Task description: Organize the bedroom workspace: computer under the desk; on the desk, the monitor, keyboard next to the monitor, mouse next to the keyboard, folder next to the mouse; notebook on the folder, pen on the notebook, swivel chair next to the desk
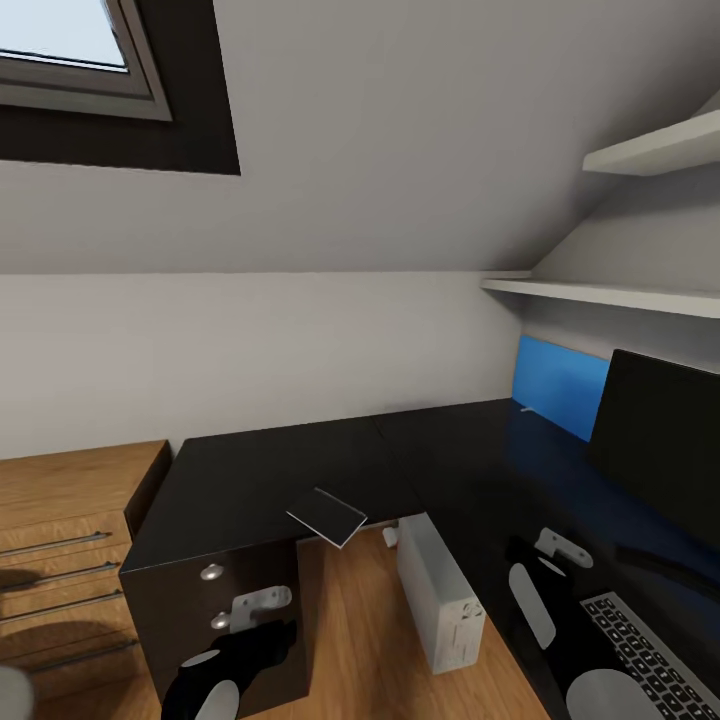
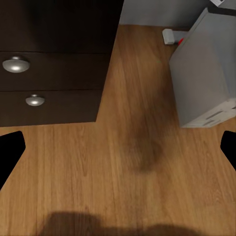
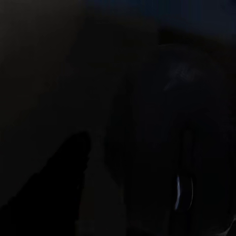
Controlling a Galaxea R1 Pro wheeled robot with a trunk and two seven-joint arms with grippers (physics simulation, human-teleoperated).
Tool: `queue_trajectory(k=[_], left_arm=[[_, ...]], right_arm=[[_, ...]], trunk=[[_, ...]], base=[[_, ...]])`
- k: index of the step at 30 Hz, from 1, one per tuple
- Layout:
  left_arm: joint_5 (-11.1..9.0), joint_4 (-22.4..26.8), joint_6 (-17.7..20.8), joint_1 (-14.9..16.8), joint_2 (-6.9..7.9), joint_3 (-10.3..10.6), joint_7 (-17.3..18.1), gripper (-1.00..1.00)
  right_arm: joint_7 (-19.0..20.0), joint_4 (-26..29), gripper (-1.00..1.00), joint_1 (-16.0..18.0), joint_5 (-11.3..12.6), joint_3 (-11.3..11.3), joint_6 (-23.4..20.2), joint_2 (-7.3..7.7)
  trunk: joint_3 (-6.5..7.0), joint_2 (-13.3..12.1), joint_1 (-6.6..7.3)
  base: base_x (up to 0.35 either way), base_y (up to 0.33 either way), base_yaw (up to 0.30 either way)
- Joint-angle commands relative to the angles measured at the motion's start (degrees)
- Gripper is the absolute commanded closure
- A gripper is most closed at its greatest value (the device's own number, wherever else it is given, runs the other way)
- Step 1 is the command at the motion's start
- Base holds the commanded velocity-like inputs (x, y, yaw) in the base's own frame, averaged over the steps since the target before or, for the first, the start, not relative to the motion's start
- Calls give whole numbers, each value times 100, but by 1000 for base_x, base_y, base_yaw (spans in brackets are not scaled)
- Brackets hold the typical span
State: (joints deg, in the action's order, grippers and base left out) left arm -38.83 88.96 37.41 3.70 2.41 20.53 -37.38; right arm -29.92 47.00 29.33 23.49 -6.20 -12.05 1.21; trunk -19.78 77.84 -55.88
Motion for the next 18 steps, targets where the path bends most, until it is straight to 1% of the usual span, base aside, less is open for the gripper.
queue_trajectory(k=[1,18], left_arm=[[-54,5,3,5,5,13,-59,-100],[-54,7,3,8,7,13,-63,-100]], right_arm=[[-41,11,-100,3,24,4,-33,2],[-13,19,-100,3,16,4,-25,2]], trunk=[[-7,5,0],[-7,5,0]], base=[[0,0,0],[0,0,0]])
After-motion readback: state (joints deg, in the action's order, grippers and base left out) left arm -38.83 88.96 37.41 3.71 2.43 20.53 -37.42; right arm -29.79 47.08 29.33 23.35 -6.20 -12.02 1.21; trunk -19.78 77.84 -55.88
